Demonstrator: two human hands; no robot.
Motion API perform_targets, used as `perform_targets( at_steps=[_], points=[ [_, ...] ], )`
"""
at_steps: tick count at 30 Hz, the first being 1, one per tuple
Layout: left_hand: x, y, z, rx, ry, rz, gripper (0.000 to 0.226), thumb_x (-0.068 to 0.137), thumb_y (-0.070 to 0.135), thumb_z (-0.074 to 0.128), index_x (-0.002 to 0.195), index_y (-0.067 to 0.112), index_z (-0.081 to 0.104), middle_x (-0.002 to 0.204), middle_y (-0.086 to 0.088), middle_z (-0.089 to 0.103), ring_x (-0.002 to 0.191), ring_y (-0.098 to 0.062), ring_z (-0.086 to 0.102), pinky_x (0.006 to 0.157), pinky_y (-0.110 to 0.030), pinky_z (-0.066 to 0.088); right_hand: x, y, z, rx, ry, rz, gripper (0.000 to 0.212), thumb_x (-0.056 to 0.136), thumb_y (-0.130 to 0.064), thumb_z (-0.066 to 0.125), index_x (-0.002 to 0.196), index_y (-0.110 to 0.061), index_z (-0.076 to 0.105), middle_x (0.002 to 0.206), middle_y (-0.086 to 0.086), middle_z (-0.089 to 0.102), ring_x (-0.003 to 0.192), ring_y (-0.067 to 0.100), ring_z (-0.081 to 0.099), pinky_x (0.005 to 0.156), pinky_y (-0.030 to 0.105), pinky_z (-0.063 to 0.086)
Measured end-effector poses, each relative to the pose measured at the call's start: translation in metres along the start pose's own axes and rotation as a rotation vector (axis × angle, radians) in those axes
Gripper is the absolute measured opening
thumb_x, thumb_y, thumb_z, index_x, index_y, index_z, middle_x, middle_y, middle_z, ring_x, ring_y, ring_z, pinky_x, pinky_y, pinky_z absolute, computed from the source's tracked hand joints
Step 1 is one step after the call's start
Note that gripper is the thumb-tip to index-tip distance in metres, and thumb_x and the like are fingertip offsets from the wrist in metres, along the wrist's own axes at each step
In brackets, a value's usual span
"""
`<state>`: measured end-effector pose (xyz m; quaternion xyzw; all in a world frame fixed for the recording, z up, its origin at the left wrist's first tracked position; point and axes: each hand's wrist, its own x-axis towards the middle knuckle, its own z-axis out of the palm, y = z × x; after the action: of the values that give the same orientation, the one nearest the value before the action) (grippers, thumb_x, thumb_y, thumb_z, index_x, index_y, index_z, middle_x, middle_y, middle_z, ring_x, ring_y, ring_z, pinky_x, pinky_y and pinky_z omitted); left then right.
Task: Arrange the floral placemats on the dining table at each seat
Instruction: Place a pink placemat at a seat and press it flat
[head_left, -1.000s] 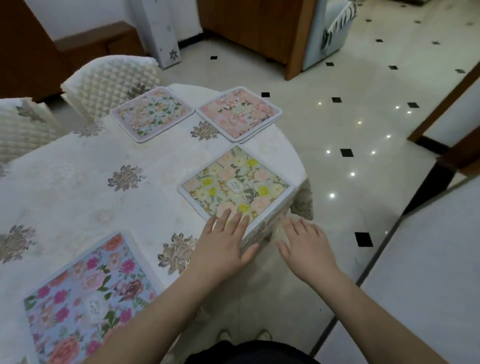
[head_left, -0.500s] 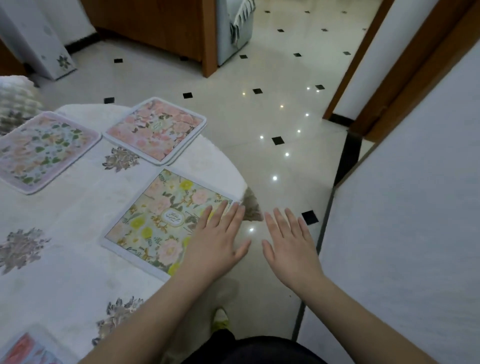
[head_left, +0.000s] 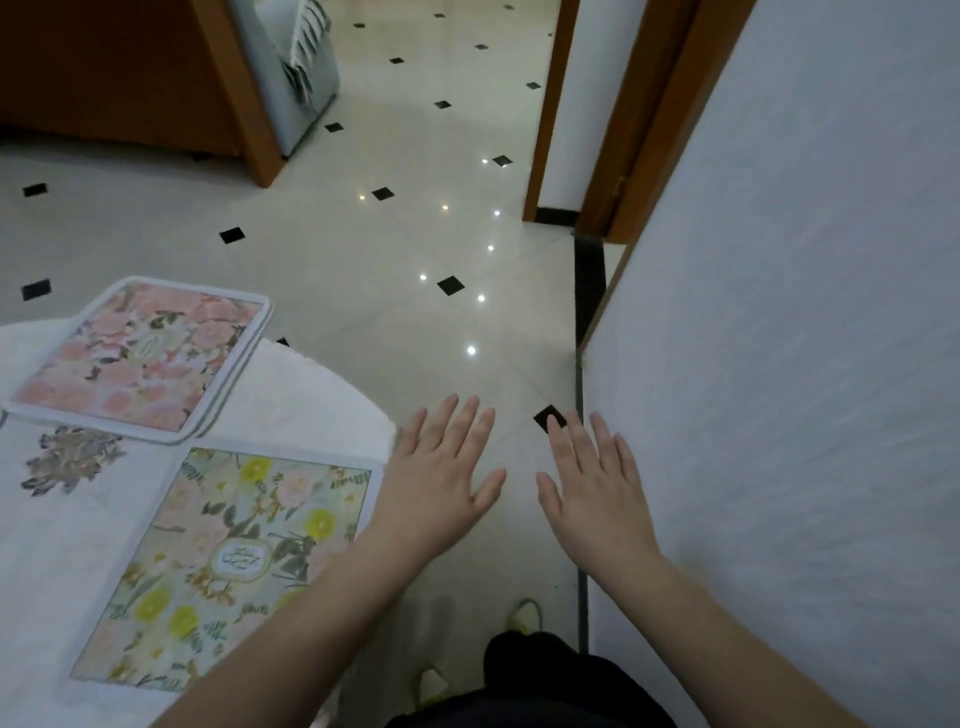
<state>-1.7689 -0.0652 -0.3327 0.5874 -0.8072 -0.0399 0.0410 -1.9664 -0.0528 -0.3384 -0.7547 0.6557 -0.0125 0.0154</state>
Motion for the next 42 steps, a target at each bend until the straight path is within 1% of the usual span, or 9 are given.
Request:
perform_targets(
  at_steps=[6,11,17,25,31,36,37,40,42],
  points=[
    [0.07,0.006,-0.001,0.051,-0.043,0.031,0.073,0.095,0.062,0.008,0.158,0.027,0.02,0.166,-0.001,0.014,0.154,-0.024,0.008,0.12,-0.044,-0.005,0.049,0.045,0.0,0.024,-0.002,0.079,0.066,0.097,-0.047,0.016,0.155,-0.018,0.026,0.161,0.011,0.023,0.15,0.028,0.016,0.121,0.043,0.007],
    [0.131,0.002,-0.01,0.067,-0.079,0.0,0.081,0.087,0.064,-0.007,0.159,0.03,0.004,0.168,0.004,-0.001,0.155,-0.02,-0.008,0.123,-0.044,-0.009,0.095,0.079,-0.006,0.073,-0.008,0.103,0.07,0.094,-0.05,0.009,0.156,-0.019,0.02,0.163,0.01,0.017,0.151,0.027,0.009,0.12,0.041,-0.001],
    [0.177,0.011,-0.007,0.174,-0.042,0.015,0.069,0.098,0.06,0.025,0.154,0.022,0.037,0.161,-0.004,0.033,0.152,-0.028,0.021,0.12,-0.051,0.009,0.141,0.101,-0.009,0.102,-0.026,0.083,0.071,0.094,-0.052,0.002,0.157,-0.02,0.01,0.164,0.008,0.009,0.152,0.026,0.002,0.12,0.041,-0.003],
    [0.225,0.013,-0.006,0.128,-0.029,0.012,0.07,0.099,0.062,0.019,0.158,0.025,0.024,0.165,-0.002,0.02,0.154,-0.025,0.006,0.12,-0.048,-0.001,0.192,0.103,-0.012,0.138,-0.051,0.04,0.076,0.089,-0.056,-0.009,0.157,-0.024,0.0,0.165,0.004,-0.003,0.151,0.024,-0.011,0.117,0.039,-0.012],
    [0.269,-0.013,0.0,0.138,-0.046,-0.013,0.067,0.099,0.059,0.022,0.155,0.023,0.035,0.159,-0.005,0.036,0.151,-0.029,0.024,0.119,-0.05,0.007,0.243,0.107,-0.005,0.083,-0.042,0.047,0.068,0.097,-0.052,0.01,0.156,-0.02,0.022,0.162,0.008,0.02,0.151,0.028,0.012,0.121,0.042,0.004],
    [0.307,-0.044,0.002,0.11,-0.066,-0.027,0.069,0.099,0.059,0.017,0.155,0.023,0.032,0.16,-0.005,0.036,0.151,-0.028,0.024,0.119,-0.048,0.006,0.299,0.095,-0.008,0.023,-0.065,0.015,0.068,0.098,-0.051,0.008,0.155,-0.019,0.024,0.161,0.009,0.023,0.15,0.029,0.016,0.12,0.045,0.011],
    [0.317,-0.052,-0.002,0.1,-0.069,-0.038,0.07,0.098,0.06,0.015,0.156,0.024,0.03,0.161,-0.005,0.033,0.152,-0.028,0.022,0.119,-0.047,0.005,0.311,0.092,-0.01,0.013,-0.072,0.0,0.069,0.097,-0.051,0.006,0.156,-0.019,0.023,0.162,0.008,0.022,0.15,0.029,0.015,0.12,0.045,0.01],
    [0.341,-0.08,-0.013,0.078,-0.07,-0.07,0.078,0.089,0.064,-0.004,0.159,0.03,0.001,0.168,0.0,0.002,0.155,-0.024,-0.007,0.12,-0.045,-0.011,0.348,0.079,-0.017,-0.003,-0.078,-0.042,0.072,0.094,-0.053,-0.002,0.157,-0.021,0.013,0.164,0.006,0.014,0.151,0.028,0.007,0.121,0.045,0.005],
    [0.353,-0.097,-0.018,0.07,-0.062,-0.114,0.079,0.086,0.064,-0.01,0.158,0.031,-0.008,0.168,0.0,-0.006,0.153,-0.024,-0.015,0.12,-0.045,-0.015,0.371,0.071,-0.022,-0.009,-0.064,-0.051,0.07,0.095,-0.053,0.001,0.157,-0.022,0.011,0.164,0.005,0.013,0.151,0.027,0.005,0.121,0.044,0.003]
  ],
)
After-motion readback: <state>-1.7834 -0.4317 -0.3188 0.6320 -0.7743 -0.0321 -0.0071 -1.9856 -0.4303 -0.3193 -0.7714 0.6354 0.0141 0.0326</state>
